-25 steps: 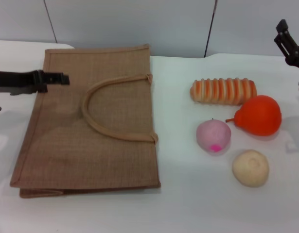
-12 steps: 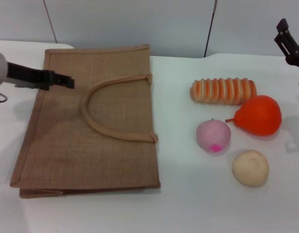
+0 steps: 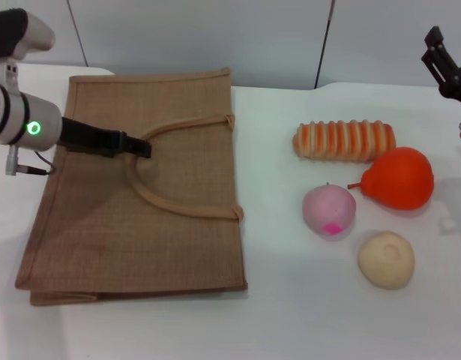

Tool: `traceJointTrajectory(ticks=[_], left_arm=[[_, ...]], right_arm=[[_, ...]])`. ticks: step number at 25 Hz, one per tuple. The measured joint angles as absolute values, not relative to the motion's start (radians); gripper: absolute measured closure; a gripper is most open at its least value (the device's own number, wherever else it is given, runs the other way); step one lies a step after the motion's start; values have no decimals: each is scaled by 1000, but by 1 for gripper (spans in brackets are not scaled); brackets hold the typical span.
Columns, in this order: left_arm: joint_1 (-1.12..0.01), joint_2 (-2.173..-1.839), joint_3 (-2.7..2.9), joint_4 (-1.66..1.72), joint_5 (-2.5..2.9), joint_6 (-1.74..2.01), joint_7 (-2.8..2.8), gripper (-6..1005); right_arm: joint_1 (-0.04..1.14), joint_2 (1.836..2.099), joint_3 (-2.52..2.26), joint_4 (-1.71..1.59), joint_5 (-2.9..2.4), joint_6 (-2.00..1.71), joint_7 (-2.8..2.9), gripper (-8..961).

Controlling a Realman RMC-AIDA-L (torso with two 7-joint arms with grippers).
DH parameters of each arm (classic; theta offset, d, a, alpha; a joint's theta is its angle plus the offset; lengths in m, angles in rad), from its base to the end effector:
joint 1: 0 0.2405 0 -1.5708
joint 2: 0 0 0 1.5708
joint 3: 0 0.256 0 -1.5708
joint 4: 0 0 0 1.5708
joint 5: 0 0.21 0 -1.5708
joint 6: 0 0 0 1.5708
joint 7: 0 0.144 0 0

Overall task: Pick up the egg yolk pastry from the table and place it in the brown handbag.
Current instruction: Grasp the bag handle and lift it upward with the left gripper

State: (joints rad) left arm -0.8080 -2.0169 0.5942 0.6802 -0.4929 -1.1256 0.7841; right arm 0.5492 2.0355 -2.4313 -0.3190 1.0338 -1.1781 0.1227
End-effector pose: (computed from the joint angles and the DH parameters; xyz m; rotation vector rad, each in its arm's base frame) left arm -0.2762 0.4293 0.0380 -2.1297 -1.4251 -0.0928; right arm 0.2610 0.3743 -0.0110 -1.6041 0.4599 0.9178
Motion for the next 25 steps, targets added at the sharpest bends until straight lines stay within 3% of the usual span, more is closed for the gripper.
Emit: traceJointTrajectory(ticks=[11,21,25], left_arm=[[-832,-2023,638,612,-498,-1053,794,157],[-841,-2015,638,596,-487,-1057,738,316],[-842,-2010,640,596,-464,-1060,703,464]], right_arm=[[552,2036,-2431,-319,1034,-1174,123,71],[552,2036,-2430,-322,1034,-1177,123,72],[552,2036,-2432,-322,1034,-1178,123,72]])
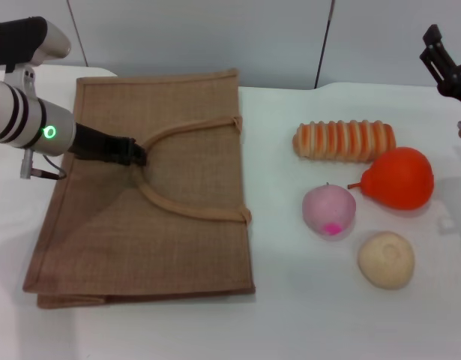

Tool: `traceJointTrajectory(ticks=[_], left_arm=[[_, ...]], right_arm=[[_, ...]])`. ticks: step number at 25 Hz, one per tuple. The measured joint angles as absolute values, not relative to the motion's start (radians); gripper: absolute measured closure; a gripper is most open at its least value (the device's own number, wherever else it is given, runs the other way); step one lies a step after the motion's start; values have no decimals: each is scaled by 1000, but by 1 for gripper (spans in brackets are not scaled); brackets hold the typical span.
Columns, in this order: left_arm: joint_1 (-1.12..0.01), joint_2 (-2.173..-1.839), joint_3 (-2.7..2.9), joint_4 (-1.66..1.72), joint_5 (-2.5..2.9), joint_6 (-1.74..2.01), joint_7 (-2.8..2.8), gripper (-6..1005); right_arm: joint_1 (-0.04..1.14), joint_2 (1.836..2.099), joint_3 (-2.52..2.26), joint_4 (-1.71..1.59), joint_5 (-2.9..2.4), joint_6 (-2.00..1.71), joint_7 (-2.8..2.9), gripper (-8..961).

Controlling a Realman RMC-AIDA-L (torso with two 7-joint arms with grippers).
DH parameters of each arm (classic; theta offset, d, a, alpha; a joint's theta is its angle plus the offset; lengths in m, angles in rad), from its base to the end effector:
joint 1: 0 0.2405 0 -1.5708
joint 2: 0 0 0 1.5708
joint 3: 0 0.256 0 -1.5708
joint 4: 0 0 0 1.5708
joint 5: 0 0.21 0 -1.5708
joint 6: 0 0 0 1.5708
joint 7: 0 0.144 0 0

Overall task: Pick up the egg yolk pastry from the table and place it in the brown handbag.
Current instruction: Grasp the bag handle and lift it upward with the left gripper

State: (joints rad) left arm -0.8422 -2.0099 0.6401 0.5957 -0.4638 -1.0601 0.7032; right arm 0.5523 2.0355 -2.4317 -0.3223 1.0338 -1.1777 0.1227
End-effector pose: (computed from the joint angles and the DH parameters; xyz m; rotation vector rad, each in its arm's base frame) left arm -0.2750 0.4335 0.0225 -2.0974 -1.4791 -0.0408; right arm 0.2590 0.3752 -0.0114 -1.6059 0.4583 0.9234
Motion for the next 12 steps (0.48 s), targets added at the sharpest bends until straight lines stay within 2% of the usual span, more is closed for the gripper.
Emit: traceJointTrajectory(ticks=[7,12], left_arm=[[-848,-2015,643,595,-425,-1043,665,729],[-851,-2018,643,595,-418,-1023,653,883]], right_arm=[[552,2036,-2436,-325,1034,-1178,123,72],[552,2036,-2437,-325,1034,-1178,123,71]])
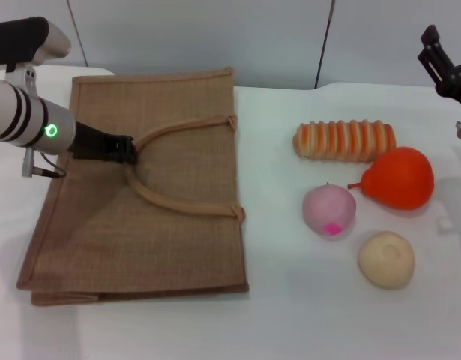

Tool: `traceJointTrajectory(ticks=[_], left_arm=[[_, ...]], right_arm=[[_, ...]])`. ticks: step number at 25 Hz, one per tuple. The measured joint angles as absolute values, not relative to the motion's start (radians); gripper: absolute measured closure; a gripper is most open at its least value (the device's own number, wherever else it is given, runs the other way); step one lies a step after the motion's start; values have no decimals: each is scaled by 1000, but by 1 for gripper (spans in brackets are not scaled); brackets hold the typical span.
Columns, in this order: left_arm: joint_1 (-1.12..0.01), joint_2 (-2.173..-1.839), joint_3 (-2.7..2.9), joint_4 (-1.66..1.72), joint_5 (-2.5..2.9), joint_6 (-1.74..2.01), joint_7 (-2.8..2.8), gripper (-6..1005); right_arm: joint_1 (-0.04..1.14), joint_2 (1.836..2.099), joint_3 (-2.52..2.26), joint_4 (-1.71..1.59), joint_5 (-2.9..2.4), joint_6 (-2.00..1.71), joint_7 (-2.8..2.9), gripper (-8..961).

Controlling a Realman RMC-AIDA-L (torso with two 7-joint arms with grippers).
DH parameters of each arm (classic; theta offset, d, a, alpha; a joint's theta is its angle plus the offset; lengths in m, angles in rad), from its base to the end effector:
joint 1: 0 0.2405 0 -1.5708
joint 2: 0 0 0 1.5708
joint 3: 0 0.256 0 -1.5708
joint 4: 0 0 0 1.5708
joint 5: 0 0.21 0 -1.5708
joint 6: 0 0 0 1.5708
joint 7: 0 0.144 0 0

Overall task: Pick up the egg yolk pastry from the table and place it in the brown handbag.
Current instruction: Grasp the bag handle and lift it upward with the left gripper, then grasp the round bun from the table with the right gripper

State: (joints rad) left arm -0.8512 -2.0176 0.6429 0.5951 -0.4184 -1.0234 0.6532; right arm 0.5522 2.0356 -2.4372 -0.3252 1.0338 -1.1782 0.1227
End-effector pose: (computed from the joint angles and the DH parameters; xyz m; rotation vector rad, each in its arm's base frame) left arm -0.2764 0.4367 0.0218 -2.0484 -1.4845 -0.0170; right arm 0.2580 0.3747 -0.0126 -1.6114 0.4572 0.9262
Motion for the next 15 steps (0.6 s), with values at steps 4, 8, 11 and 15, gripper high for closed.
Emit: traceJointTrajectory(ticks=[4,8,11,15], left_arm=[[-852,-2023,643,603,-447,-1022,668,883],[-830,-2026,641,634,-582,-1071,748,883],[-785,-2024,634,687,-742,-1163,837,882],[-713,-2019,631,762,-942,-1268,923,882]], right_arm=[[549,2036,-2441,-325,1029,-1179,123,72],[545,2035,-2486,-324,1022,-1197,130,72],[547,2025,-2537,-309,989,-1229,228,72],[591,2011,-2553,-134,790,-1339,543,71]])
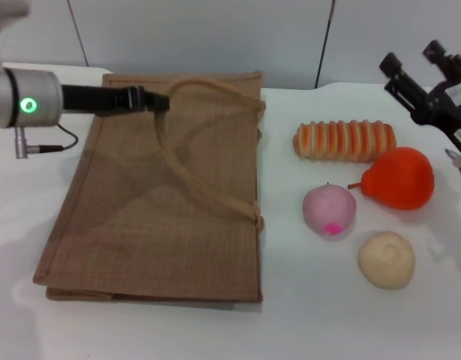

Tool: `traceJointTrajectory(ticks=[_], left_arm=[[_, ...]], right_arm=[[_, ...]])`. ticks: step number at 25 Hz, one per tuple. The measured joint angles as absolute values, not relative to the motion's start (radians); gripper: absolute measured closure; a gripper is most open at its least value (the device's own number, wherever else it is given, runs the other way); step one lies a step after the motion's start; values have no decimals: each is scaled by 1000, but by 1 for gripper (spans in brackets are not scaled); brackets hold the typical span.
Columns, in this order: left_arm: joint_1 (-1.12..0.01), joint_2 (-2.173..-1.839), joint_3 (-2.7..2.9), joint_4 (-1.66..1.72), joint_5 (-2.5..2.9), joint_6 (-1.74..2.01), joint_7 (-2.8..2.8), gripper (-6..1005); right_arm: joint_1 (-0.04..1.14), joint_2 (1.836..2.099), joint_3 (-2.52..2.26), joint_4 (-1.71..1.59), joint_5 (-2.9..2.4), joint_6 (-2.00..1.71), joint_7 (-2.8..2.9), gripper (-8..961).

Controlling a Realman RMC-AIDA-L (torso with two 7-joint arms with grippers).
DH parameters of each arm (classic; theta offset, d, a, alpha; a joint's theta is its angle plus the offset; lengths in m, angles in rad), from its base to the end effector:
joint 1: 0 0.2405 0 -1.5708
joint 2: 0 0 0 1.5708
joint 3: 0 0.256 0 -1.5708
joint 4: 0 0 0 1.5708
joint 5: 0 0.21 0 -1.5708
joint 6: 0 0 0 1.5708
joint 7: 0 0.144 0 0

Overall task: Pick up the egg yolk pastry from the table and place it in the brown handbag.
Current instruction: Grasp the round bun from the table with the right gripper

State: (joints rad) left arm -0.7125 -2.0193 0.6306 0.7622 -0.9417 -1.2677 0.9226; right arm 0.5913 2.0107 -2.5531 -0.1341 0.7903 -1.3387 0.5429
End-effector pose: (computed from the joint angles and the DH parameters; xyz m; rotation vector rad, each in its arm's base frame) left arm -0.2433 0.4193 0.0515 -2.2488 -1.3800 -0.5774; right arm 0.2582 0.3602 -0.0135 -1.9102 0.4932 1.1102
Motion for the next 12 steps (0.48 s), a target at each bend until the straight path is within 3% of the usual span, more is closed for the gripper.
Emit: traceJointTrajectory(ticks=[12], left_arm=[[-593,-1984,626,772,-1299,-1441,1057,886]], right_arm=[[733,2021,-2611,460,302,-1757,982,72]])
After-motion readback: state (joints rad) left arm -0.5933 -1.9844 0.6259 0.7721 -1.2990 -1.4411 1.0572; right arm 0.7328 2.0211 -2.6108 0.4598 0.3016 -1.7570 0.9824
